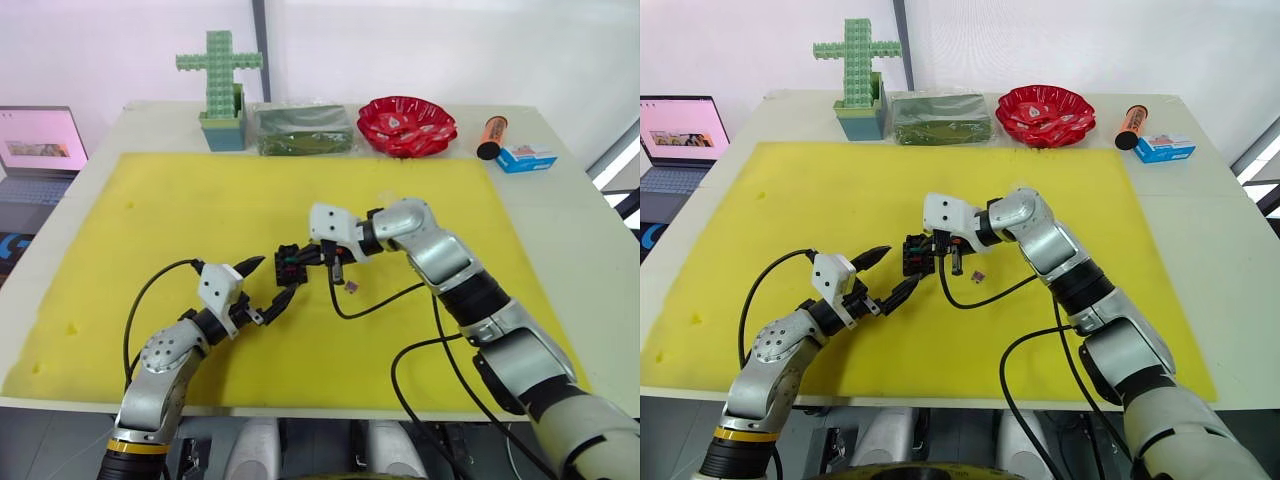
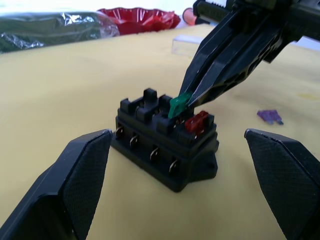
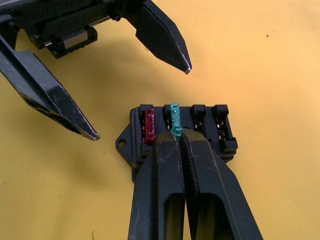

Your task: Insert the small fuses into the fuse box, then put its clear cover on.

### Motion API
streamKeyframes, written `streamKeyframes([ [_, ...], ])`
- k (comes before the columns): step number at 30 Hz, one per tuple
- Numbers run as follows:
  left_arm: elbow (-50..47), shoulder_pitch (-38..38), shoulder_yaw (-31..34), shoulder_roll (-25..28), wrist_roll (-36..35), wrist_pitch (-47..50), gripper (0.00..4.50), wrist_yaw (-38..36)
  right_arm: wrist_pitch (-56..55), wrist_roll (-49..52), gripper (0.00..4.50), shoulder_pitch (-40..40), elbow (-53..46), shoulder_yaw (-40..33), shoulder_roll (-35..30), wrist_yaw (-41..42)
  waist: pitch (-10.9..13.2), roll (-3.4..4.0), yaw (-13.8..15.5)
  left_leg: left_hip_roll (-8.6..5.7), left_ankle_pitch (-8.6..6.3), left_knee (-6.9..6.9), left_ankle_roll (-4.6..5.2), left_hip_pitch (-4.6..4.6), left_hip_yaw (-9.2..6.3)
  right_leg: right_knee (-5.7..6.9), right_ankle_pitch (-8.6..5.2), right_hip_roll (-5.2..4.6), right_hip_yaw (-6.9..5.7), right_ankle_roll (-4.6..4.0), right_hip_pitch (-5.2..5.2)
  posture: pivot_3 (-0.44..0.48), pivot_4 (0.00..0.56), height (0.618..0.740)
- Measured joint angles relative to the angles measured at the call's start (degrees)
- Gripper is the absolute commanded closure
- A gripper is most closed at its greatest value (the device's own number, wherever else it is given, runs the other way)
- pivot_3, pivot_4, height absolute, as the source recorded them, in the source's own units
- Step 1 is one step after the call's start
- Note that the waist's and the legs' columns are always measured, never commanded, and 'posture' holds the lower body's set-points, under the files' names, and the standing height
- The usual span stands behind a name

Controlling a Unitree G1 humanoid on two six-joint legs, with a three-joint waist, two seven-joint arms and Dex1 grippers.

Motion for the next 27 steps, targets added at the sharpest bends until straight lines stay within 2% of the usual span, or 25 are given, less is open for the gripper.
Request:
streamKeyframes([
  [27,0.5,-1.1,0.0,-0.5,0.5,-2.2,0.02,0.2,-1.0,-2.0,4.50,-0.8,1.8,0.0,0.7,1.4,0.0,0.00,0.1,0.00,0.00,0.00,0.00,0.00,0.00,-0.02,0.00,0.00,0.00,0.00,0.01,0.000,0.150,0.740],
])
